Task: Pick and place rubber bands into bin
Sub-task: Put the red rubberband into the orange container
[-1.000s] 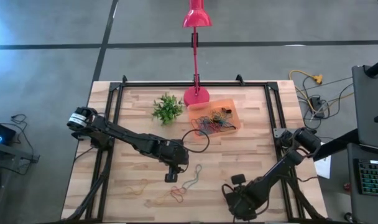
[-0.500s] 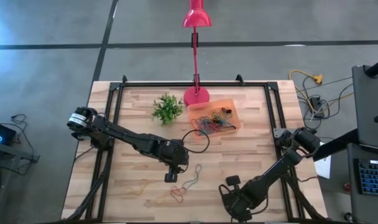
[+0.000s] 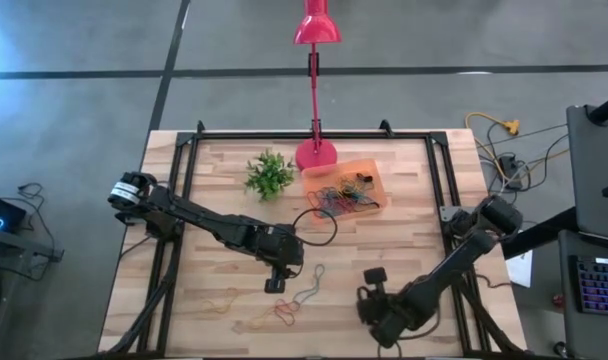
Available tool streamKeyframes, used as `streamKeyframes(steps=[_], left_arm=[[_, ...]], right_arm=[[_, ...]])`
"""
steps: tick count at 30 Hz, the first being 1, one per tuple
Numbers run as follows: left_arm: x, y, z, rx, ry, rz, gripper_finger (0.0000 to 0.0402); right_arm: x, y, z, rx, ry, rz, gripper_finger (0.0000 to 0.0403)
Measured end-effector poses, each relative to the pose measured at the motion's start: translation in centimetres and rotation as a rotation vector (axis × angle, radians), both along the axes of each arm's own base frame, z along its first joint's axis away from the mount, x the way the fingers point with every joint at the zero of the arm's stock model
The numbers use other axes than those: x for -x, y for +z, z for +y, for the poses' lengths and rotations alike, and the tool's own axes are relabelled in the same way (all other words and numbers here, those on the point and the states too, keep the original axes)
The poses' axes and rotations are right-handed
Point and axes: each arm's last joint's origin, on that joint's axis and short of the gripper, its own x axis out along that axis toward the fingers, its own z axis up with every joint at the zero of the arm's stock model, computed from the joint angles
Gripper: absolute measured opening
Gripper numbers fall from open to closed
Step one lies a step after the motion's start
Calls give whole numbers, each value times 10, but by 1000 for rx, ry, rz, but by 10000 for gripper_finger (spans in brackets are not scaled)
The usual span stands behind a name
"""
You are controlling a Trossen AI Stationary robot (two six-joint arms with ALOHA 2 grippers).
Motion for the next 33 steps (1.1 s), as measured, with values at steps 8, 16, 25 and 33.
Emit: streamKeyframes(steps=[8, 16, 25, 33], left_arm=[[0, 0, 0, 0, 0, 0, 134], [0, 0, 0, -1, 0, 0, 134], [-1, 1, 0, 1, 3, -15, 134], [-1, 1, 0, 1, 2, -17, 134]], right_arm=[[6, 15, -4, 7, -26, -28, 8], [20, -2, -1, -155, -114, 131, 8], [29, -21, -6, -204, -210, 132, 67], [32, -30, -8, -251, -240, 130, 137]])
